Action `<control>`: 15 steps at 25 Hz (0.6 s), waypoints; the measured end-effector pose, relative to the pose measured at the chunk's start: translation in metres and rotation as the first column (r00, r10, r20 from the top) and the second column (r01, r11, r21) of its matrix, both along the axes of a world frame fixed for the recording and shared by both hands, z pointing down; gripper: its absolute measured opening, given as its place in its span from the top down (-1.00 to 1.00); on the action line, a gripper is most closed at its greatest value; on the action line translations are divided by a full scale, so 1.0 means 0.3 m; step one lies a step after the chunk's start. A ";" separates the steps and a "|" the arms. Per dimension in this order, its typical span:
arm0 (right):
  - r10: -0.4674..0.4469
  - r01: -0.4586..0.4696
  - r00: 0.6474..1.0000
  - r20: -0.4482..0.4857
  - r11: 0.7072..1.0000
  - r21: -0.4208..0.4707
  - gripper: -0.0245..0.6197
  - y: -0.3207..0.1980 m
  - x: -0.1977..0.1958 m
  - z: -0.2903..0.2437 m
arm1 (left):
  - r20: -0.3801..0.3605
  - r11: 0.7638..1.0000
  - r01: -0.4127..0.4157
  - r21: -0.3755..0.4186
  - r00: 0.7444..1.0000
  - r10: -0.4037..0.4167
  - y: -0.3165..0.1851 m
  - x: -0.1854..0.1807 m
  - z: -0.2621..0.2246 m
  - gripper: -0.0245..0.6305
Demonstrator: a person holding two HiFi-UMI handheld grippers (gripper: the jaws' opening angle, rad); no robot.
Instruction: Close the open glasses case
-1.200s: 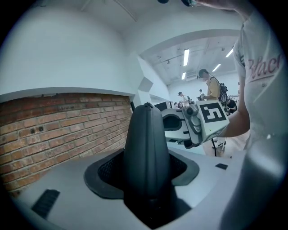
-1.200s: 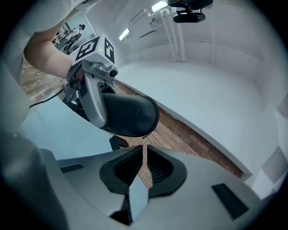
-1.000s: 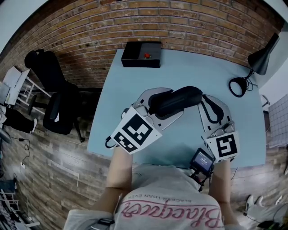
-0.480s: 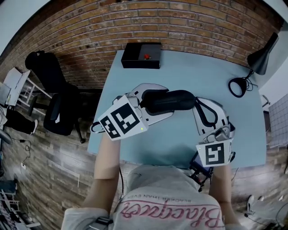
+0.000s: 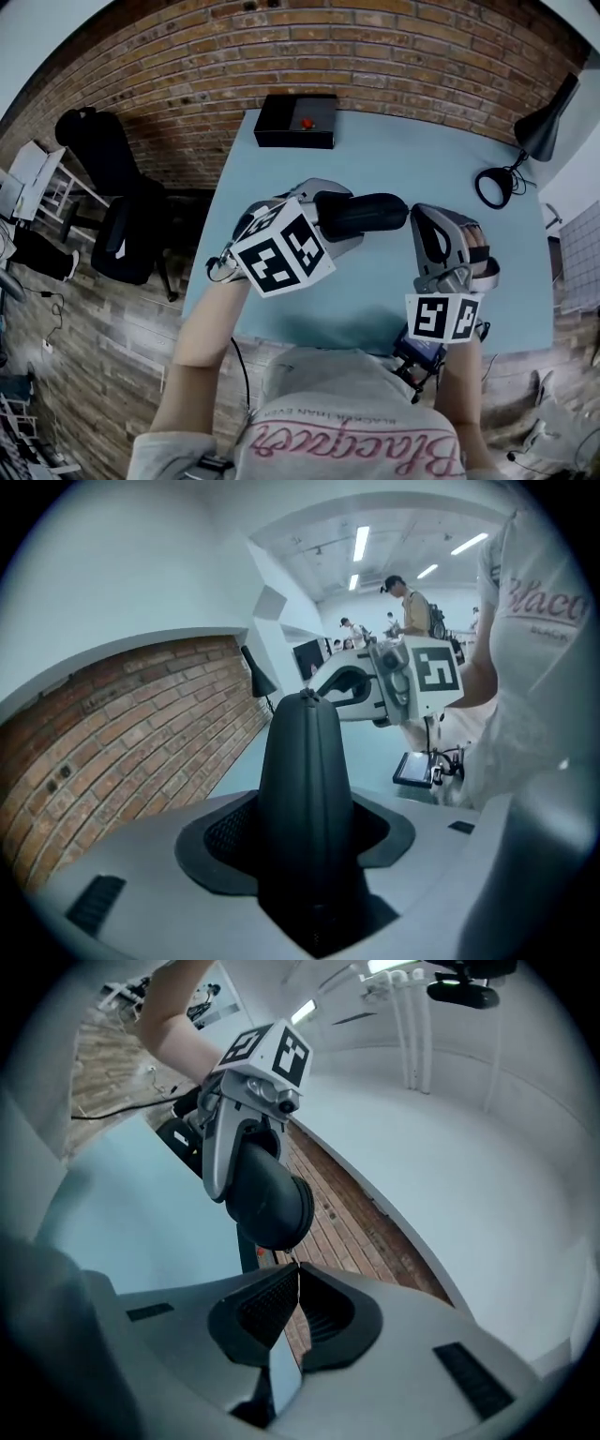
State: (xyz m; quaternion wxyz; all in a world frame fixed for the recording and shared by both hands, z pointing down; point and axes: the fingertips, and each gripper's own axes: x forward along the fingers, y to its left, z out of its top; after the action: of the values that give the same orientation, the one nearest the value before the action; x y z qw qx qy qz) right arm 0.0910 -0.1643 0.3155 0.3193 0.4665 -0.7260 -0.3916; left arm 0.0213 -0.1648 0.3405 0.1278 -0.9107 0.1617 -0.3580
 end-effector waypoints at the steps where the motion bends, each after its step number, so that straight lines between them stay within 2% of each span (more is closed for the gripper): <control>1: 0.010 -0.010 1.000 -0.015 1.000 0.007 0.86 -0.002 0.003 0.002 | 0.031 1.000 0.015 0.020 0.999 -0.015 -0.006 0.001 0.009 0.14; 4: 0.029 -0.027 0.998 -0.060 0.999 0.037 0.86 -0.001 0.006 -0.001 | 0.097 0.996 0.056 0.069 0.993 -0.063 -0.020 0.005 0.042 0.14; 7: 0.035 -0.025 0.993 -0.116 0.996 0.086 0.86 0.004 -0.006 -0.015 | 0.133 0.990 0.095 0.103 0.985 -0.108 -0.034 0.009 0.071 0.14; 9: 0.029 -0.021 0.997 -0.075 0.994 0.103 0.86 0.010 -0.008 -0.033 | 0.115 0.987 0.099 0.129 0.987 -0.114 -0.040 0.020 0.066 0.14; 11: -0.020 0.015 0.996 0.082 0.998 0.063 0.86 0.020 -0.007 -0.060 | 0.044 0.987 0.075 0.139 0.996 -0.082 -0.037 0.038 0.042 0.14; 12: -0.066 0.061 0.980 0.187 0.998 0.029 0.86 0.027 -0.014 -0.079 | 0.002 0.989 0.059 0.138 0.998 -0.060 -0.032 0.046 0.030 0.14; 13: -0.115 0.123 0.946 0.302 0.992 -0.007 0.86 0.036 -0.024 -0.099 | -0.037 0.989 0.046 0.141 0.998 -0.041 -0.028 0.052 0.021 0.14; 15: -0.164 0.243 0.822 0.545 0.967 -0.076 0.86 0.051 -0.033 -0.122 | -0.093 0.986 0.036 0.164 0.995 -0.021 -0.028 0.058 0.011 0.14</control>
State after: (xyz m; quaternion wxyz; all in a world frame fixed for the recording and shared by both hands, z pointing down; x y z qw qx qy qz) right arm 0.0811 -0.1488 0.2790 0.0932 0.4527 -0.8578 -0.2250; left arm 0.0386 -0.1731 0.3439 0.1905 -0.9098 0.2095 -0.3036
